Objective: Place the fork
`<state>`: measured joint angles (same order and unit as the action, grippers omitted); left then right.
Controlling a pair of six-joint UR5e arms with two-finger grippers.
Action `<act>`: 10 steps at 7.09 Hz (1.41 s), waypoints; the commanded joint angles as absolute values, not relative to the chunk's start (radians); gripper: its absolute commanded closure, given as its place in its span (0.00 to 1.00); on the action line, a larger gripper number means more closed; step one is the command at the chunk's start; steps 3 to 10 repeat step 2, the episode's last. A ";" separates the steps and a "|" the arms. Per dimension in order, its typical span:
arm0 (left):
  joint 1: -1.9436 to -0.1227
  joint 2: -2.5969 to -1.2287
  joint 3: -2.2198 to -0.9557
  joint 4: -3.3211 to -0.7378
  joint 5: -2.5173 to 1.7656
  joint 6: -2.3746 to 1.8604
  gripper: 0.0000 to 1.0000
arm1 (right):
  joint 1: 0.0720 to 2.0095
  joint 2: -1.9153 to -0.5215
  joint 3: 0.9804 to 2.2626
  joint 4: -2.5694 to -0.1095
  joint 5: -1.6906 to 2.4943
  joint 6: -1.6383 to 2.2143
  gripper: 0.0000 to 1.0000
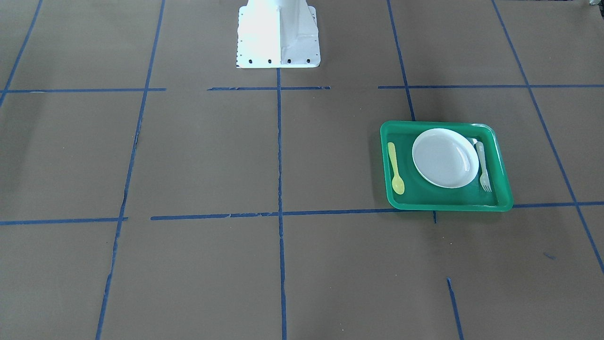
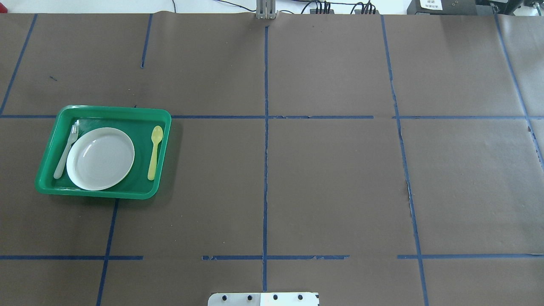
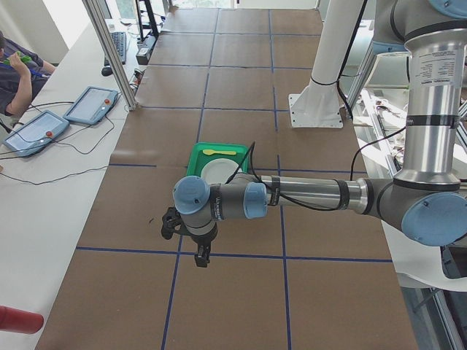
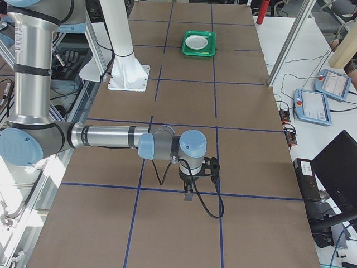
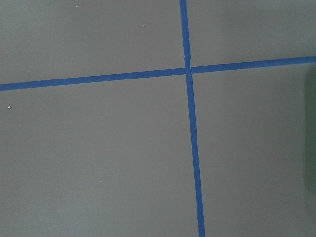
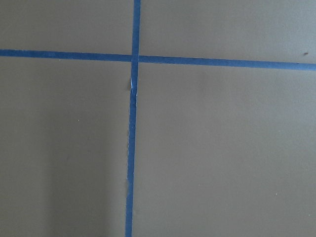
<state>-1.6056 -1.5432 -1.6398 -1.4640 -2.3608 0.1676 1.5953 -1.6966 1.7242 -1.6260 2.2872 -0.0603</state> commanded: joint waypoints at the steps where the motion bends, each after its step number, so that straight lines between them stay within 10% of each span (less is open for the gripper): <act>1: -1.608 -1.543 -1.640 -1.465 -2.361 0.169 0.00 | 1.595 -1.697 1.724 -1.626 2.287 -0.060 0.00; 10: -1.614 -1.543 -1.640 -1.468 -2.362 0.170 0.00 | 1.595 -1.697 1.724 -1.626 2.287 -0.060 0.00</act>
